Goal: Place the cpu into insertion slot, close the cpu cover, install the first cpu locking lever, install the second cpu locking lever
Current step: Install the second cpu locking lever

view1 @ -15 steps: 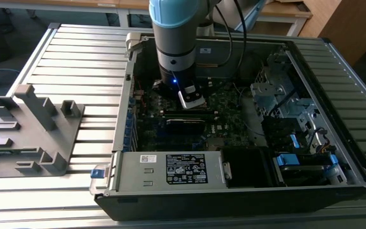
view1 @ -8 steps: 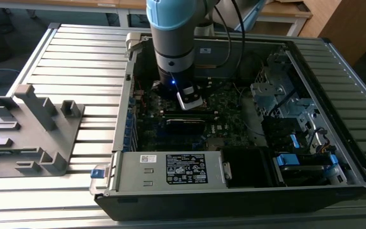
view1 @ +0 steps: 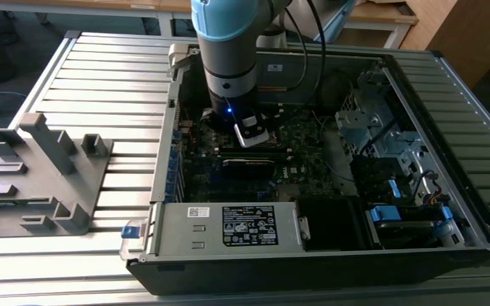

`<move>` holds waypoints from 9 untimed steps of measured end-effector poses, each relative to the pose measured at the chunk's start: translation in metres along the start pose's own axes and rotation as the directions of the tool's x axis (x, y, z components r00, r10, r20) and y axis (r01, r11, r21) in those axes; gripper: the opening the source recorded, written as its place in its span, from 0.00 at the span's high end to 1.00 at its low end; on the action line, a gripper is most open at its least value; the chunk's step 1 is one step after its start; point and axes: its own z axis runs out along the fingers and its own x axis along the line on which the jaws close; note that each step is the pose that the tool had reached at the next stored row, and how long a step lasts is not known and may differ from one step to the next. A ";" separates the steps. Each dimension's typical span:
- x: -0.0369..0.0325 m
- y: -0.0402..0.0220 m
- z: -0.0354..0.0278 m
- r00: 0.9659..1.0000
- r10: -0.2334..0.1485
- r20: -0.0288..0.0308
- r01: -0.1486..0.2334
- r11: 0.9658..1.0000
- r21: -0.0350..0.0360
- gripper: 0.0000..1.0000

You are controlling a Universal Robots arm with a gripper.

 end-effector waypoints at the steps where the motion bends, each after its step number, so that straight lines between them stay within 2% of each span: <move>1: 0.0000 0.0000 -0.0004 1.000 0.000 0.000 0.000 1.000 0.000 0.90; 7: 0.0002 0.0001 -0.0012 1.000 0.000 0.001 0.000 1.000 0.003 0.90; 9: 0.0009 0.0000 -0.0013 1.000 -0.001 0.003 0.001 1.000 0.008 0.90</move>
